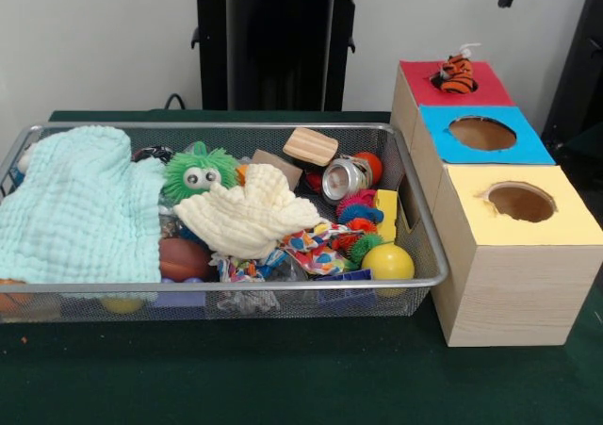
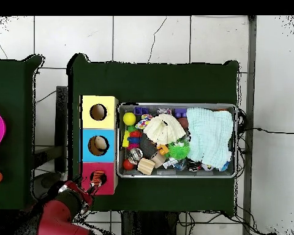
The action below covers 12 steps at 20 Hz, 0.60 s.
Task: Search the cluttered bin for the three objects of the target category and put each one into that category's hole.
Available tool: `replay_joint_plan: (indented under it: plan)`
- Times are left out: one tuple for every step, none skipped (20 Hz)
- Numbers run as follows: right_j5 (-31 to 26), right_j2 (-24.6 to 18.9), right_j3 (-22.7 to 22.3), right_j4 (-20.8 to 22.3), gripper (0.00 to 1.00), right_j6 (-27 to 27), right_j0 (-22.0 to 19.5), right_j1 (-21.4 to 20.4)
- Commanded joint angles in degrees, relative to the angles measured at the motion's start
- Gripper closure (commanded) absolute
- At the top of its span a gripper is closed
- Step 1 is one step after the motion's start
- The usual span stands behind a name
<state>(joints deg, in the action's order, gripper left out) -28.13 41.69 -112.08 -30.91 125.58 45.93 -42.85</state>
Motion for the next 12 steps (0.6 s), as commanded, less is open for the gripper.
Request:
replay_joint_plan:
  plan:
    - [-4.83, -2.56, -2.45, 2.26, 0.00, 11.58, -1.78, 1.24]
    - [-3.39, -3.46, -2.63, 2.24, 0.00, 10.59, -2.88, 1.75]
    - [-2.48, -4.05, -2.76, 2.26, 0.00, 9.96, -3.62, 2.05]
    - [-0.28, -5.35, -3.36, 2.26, 0.00, 8.65, -5.05, 2.40]
    - [0.88, -6.06, -3.76, 2.26, 0.00, 8.06, -5.80, 2.52]
    - [2.69, -6.94, -4.43, 2.38, 0.00, 7.34, -6.70, 2.63]
    - [3.42, -7.31, -4.69, 2.52, 0.00, 7.17, -7.08, 2.73]
    - [5.00, -8.13, -5.18, 2.65, 0.00, 6.79, -7.82, 2.95]
    - [6.57, -9.01, -5.56, 2.76, 0.00, 6.63, -8.51, 3.23]
    - [8.15, -9.90, -5.95, 2.86, 0.00, 6.47, -9.20, 3.52]
    - [9.49, -10.67, -6.26, 2.94, 0.00, 6.52, -9.75, 3.81]
    - [11.45, -11.84, -6.83, 3.01, 0.00, 6.56, -10.55, 4.09]
